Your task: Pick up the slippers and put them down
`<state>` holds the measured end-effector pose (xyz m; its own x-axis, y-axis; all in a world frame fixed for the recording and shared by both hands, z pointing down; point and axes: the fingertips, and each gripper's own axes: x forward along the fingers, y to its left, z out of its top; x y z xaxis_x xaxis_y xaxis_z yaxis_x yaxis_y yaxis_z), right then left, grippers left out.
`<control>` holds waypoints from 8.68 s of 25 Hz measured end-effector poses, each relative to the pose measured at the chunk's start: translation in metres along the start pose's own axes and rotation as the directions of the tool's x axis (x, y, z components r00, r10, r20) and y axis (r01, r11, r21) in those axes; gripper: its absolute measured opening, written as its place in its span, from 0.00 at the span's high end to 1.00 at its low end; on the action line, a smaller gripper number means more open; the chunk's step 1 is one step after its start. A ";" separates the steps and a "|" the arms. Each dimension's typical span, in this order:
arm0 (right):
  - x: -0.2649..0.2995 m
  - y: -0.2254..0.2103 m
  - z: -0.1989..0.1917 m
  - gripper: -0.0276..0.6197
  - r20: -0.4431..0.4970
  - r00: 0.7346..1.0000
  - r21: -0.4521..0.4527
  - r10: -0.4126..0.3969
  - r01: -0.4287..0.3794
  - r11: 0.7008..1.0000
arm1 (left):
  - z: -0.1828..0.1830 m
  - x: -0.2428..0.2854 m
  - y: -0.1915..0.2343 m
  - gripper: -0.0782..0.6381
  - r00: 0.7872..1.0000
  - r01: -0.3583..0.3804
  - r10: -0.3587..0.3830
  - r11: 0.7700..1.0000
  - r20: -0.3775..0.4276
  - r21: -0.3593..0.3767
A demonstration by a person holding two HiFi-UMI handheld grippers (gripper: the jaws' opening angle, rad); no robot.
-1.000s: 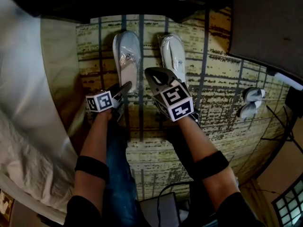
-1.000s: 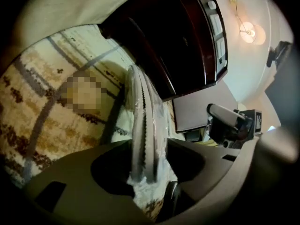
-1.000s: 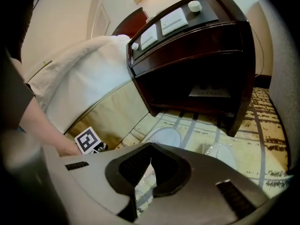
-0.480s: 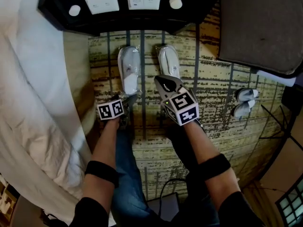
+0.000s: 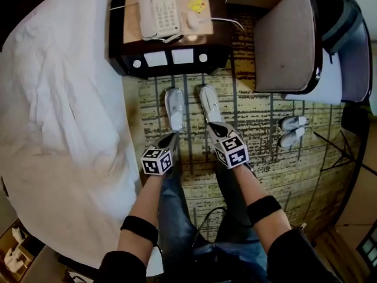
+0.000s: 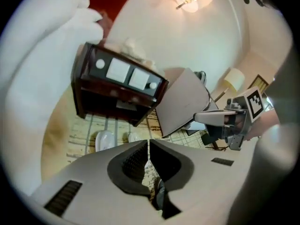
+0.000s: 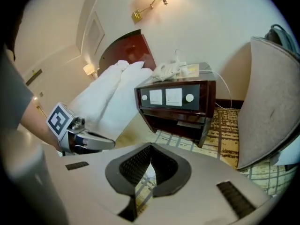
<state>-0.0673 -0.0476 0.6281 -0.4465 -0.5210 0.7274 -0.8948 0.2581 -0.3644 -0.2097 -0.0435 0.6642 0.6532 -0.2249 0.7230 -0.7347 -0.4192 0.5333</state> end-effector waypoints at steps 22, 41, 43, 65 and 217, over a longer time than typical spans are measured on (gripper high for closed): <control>-0.293 0.091 0.156 0.95 0.173 0.984 -0.116 -0.051 0.072 0.991 | 0.188 -0.311 -0.226 0.91 0.953 -0.119 0.006 0.928 0.303 0.354; -0.316 0.097 0.148 0.95 0.183 0.980 -0.089 -0.072 0.089 0.992 | 0.192 -0.341 -0.241 0.91 0.935 -0.134 0.000 0.927 0.356 0.350; -0.315 0.097 0.148 0.95 0.184 0.980 -0.090 -0.071 0.089 0.992 | 0.193 -0.339 -0.242 0.91 0.935 -0.130 -0.005 0.926 0.356 0.355; -0.259 0.096 0.146 0.95 0.110 0.992 -0.112 -0.058 0.070 0.991 | 0.159 -0.260 -0.210 0.83 0.985 -0.142 0.115 0.962 0.126 0.232; 0.204 -0.041 -0.044 0.95 0.008 0.996 -0.028 -0.093 0.093 0.995 | 0.081 0.131 0.228 0.38 0.871 -0.491 0.472 0.826 0.137 0.278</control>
<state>-0.1220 -0.1286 0.8176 -0.3612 -0.5496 0.7533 -0.9322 0.2312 -0.2783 -0.2768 -0.2393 0.8448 0.2472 -0.5140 0.8214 -0.8763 -0.4803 -0.0368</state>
